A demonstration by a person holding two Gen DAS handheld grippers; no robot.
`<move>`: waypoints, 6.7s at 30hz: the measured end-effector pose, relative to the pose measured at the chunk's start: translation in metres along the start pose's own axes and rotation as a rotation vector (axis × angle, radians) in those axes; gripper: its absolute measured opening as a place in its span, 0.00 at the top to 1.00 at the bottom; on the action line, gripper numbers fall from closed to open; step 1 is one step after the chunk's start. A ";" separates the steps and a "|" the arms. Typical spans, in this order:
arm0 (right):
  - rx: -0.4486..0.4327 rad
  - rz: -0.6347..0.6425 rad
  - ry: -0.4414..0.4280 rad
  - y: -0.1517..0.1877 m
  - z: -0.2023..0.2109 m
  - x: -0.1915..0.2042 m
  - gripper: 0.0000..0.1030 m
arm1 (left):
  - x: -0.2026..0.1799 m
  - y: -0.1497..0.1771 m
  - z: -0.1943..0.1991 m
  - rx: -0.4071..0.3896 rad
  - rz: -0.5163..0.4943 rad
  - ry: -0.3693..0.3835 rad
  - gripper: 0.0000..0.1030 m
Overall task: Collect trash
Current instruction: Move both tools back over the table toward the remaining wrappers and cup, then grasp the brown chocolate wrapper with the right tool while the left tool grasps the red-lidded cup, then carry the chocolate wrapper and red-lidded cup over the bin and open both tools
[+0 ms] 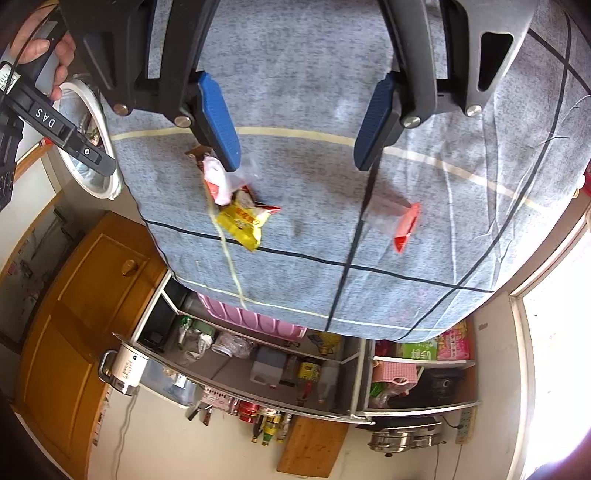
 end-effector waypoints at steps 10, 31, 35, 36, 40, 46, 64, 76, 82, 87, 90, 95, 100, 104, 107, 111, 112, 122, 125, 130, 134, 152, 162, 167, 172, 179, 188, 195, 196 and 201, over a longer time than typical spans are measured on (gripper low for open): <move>0.050 0.035 -0.029 0.001 -0.035 0.027 0.65 | 0.062 -0.010 -0.012 0.001 0.089 -0.073 0.33; 0.177 0.111 -0.090 0.012 -0.093 0.057 0.60 | 0.089 -0.024 -0.061 0.069 0.154 -0.064 0.33; 0.176 0.117 -0.090 0.010 -0.095 0.058 0.60 | 0.092 -0.023 -0.066 0.077 0.164 -0.065 0.33; 0.175 0.125 -0.088 0.011 -0.096 0.059 0.60 | 0.092 -0.023 -0.067 0.076 0.161 -0.071 0.33; 0.167 0.160 -0.067 0.013 -0.095 0.065 0.60 | 0.093 -0.024 -0.075 0.088 0.160 -0.081 0.33; 0.169 0.172 -0.069 0.020 -0.092 0.068 0.70 | 0.086 -0.027 -0.075 0.085 0.156 -0.047 0.33; 0.170 0.094 -0.127 0.015 -0.094 0.054 0.70 | 0.061 -0.051 -0.094 0.079 0.145 -0.093 0.30; 0.168 0.064 -0.140 0.013 -0.095 0.048 0.76 | 0.054 -0.052 -0.113 0.101 0.103 -0.166 0.47; 0.173 0.103 -0.119 0.014 -0.093 0.051 0.80 | 0.061 -0.048 -0.111 0.106 0.127 -0.168 0.54; 0.177 0.115 -0.119 0.018 -0.089 0.052 0.81 | 0.062 -0.041 -0.106 0.114 0.122 -0.145 0.54; 0.184 0.122 -0.131 0.022 -0.083 0.052 0.81 | 0.059 -0.035 -0.100 0.117 0.105 -0.130 0.54; 0.206 0.139 -0.169 0.033 -0.073 0.056 0.81 | 0.056 -0.027 -0.090 0.116 0.099 -0.113 0.54; 0.227 0.200 -0.213 0.049 -0.060 0.068 0.81 | 0.056 -0.019 -0.079 0.111 0.096 -0.113 0.54; 0.229 0.197 -0.222 0.056 -0.049 0.064 0.81 | 0.055 -0.014 -0.071 0.109 0.097 -0.108 0.54; 0.212 0.184 -0.205 0.058 -0.040 0.057 0.81 | 0.049 -0.014 -0.063 0.095 0.081 -0.102 0.54; 0.171 0.145 -0.189 0.052 -0.023 0.041 0.81 | 0.037 -0.017 -0.046 0.056 0.056 -0.084 0.54; 0.160 0.139 -0.182 0.051 -0.019 0.037 0.81 | 0.033 -0.018 -0.042 0.048 0.049 -0.080 0.54; 0.070 0.073 -0.145 0.036 0.023 0.010 0.81 | -0.024 -0.021 0.000 -0.006 -0.032 0.021 0.54; 0.043 0.054 -0.130 0.032 0.038 -0.001 0.81 | -0.047 -0.018 0.008 -0.007 -0.068 0.059 0.54; 0.003 0.036 -0.099 0.026 0.062 -0.020 0.81 | -0.084 -0.012 0.015 0.000 -0.115 0.118 0.54; -0.022 0.018 -0.070 0.025 0.078 -0.038 0.81 | -0.116 -0.005 0.020 0.001 -0.156 0.159 0.54; -0.101 -0.099 0.070 0.017 0.127 -0.126 0.81 | -0.238 0.021 0.018 0.038 -0.318 0.350 0.54; -0.090 -0.157 0.167 0.020 0.129 -0.178 0.81 | -0.296 0.046 -0.001 0.110 -0.374 0.424 0.54; -0.070 -0.181 0.211 0.023 0.124 -0.198 0.81 | -0.314 0.059 -0.018 0.159 -0.390 0.432 0.54; -0.045 -0.209 0.234 0.026 0.115 -0.213 0.81 | -0.325 0.070 -0.032 0.199 -0.402 0.432 0.54; -0.009 -0.208 0.255 0.029 0.101 -0.221 0.80 | -0.325 0.075 -0.042 0.229 -0.401 0.426 0.54; -0.004 -0.188 0.282 0.030 0.096 -0.218 0.66 | -0.320 0.070 -0.039 0.210 -0.397 0.425 0.44; -0.017 -0.199 0.275 0.028 0.099 -0.210 0.64 | -0.301 0.061 -0.033 0.181 -0.374 0.404 0.41; -0.021 -0.203 0.267 0.028 0.100 -0.208 0.64 | -0.298 0.059 -0.031 0.176 -0.370 0.399 0.39; -0.042 -0.182 0.238 0.022 0.103 -0.189 0.64 | -0.272 0.050 -0.023 0.135 -0.344 0.362 0.38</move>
Point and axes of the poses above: each gripper's, at about its wrist camera, not at the fingertips, and z roughly against the way its jaws point, x to its left, y to its underside, the point moved 4 cm from there along -z, roughly the way its jaws point, and after that the axes turned 6 degrees about -x, right-handed, at the moved point
